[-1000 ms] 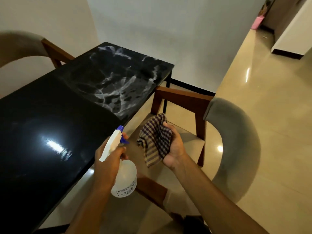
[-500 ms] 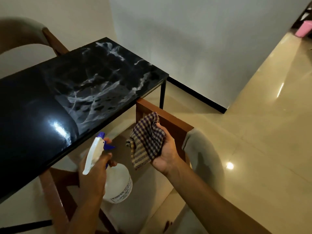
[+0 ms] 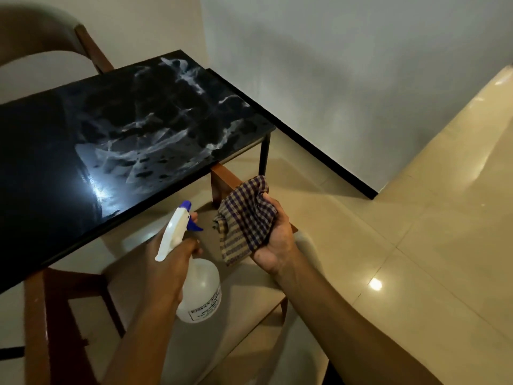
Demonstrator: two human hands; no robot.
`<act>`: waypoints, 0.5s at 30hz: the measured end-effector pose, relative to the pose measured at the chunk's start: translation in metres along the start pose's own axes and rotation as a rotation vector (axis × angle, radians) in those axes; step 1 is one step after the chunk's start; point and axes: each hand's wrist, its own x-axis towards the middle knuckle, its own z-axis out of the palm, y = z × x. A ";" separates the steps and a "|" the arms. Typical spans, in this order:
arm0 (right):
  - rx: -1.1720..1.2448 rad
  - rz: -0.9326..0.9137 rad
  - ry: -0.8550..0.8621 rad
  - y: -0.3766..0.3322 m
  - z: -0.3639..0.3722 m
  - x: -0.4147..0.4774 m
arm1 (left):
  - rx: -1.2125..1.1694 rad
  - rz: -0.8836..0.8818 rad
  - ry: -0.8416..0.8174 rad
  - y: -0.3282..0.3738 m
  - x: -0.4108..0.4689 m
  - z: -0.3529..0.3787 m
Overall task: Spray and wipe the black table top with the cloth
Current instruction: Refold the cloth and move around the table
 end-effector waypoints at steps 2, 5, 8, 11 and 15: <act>-0.041 0.054 0.012 -0.024 -0.006 0.015 | 0.004 -0.007 0.054 0.001 0.005 0.020; -0.090 0.146 0.004 -0.066 -0.016 0.048 | -0.004 -0.030 0.176 -0.003 0.020 0.050; -0.158 0.291 -0.029 -0.109 -0.028 0.085 | -0.022 -0.052 0.346 -0.008 0.036 0.083; -0.246 0.396 -0.050 -0.148 -0.027 0.105 | 0.018 0.006 0.419 0.002 0.043 0.109; -0.340 0.442 -0.095 -0.182 -0.008 0.129 | 0.126 0.017 0.527 0.016 0.042 0.130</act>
